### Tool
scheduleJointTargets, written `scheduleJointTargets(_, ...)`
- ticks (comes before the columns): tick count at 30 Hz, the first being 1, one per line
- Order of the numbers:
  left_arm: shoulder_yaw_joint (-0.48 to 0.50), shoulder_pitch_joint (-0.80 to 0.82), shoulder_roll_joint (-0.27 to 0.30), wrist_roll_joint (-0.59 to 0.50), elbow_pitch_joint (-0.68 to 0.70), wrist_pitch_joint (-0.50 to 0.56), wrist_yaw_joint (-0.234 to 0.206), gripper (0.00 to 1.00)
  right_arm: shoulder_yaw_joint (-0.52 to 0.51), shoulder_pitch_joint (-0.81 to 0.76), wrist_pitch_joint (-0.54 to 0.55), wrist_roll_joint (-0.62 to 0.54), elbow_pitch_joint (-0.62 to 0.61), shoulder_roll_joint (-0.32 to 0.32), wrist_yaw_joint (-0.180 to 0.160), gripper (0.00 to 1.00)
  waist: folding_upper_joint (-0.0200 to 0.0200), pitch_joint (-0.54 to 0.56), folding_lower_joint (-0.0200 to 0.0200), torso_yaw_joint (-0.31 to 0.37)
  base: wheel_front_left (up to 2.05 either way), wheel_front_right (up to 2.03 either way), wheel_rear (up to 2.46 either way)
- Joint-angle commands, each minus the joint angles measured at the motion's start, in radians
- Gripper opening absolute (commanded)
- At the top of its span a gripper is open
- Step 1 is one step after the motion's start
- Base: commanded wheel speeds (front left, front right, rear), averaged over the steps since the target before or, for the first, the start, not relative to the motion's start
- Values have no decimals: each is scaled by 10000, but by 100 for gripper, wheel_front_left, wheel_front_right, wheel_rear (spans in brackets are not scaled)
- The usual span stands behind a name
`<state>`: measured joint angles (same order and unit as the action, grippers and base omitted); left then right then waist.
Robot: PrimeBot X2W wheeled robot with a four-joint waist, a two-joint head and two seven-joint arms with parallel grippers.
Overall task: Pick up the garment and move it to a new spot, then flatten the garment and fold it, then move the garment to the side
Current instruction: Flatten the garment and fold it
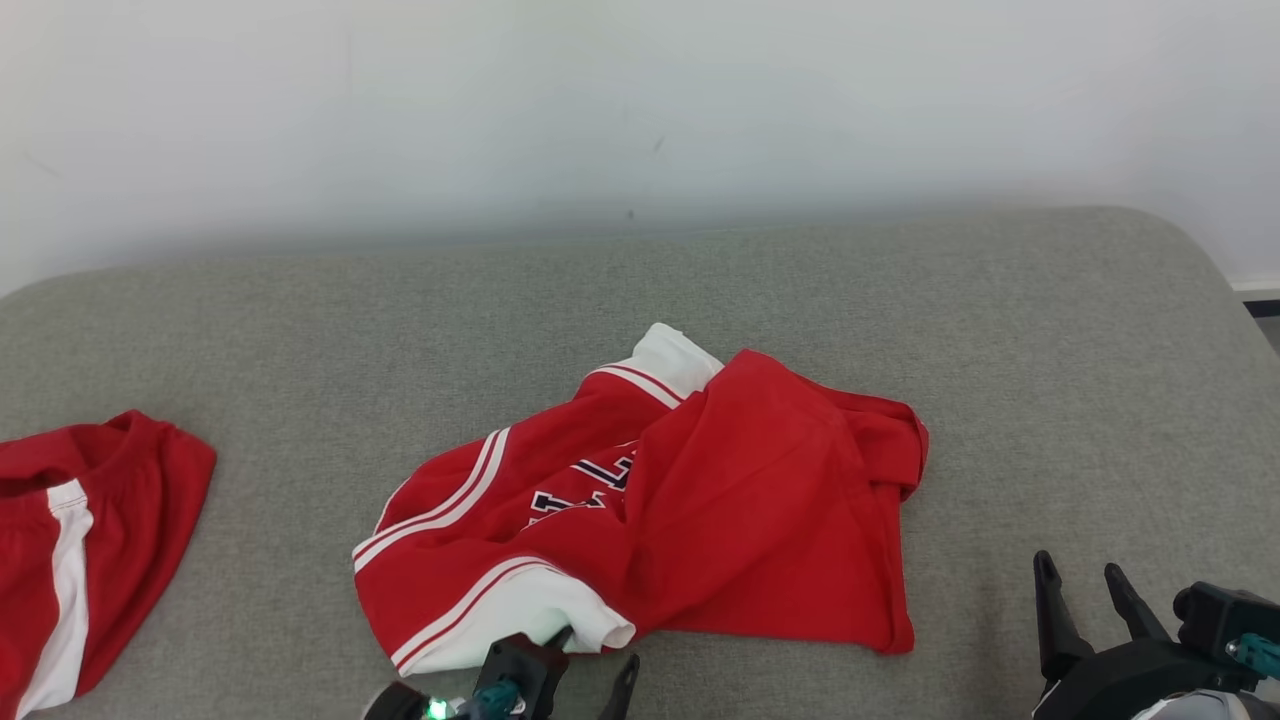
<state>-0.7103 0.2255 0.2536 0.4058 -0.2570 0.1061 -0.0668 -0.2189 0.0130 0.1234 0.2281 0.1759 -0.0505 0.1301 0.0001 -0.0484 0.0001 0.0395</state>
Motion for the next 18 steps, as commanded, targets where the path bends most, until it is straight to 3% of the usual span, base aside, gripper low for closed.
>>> scheduleJointTargets(1, 54, -210, -34, 226, -86, -92, 107, 100, -35, -30, 8, -54, -16, 8, 15, 100, -1, -8, -1, -42, 0, 0, 0)
scheduleJointTargets(5, 508, -783, -26, 1170, -168, -68, 208, 100, -193, -130, 13, -39, 12, 4, 15, 100, -1, 32, -1, -223, 0, 0, 0)
scheduleJointTargets(9, 1294, -1294, 423, 1633, -31, 157, -541, 100, -187, -151, 20, 1, 60, 7, 15, 100, -1, 108, -1, -466, 0, 0, 0)
scheduleJointTargets(12, 1715, -1412, 742, 1812, 79, 279, -865, 100, -105, -119, 38, 18, 78, 4, 15, 100, -1, 122, -1, -571, 0, 0, 0)
scheduleJointTargets(18, 2231, -668, 628, 2112, -526, 237, -1100, 100, 88, 6, 66, 46, 22, 5, 15, 100, -1, 7, -1, -577, 0, 0, 0)
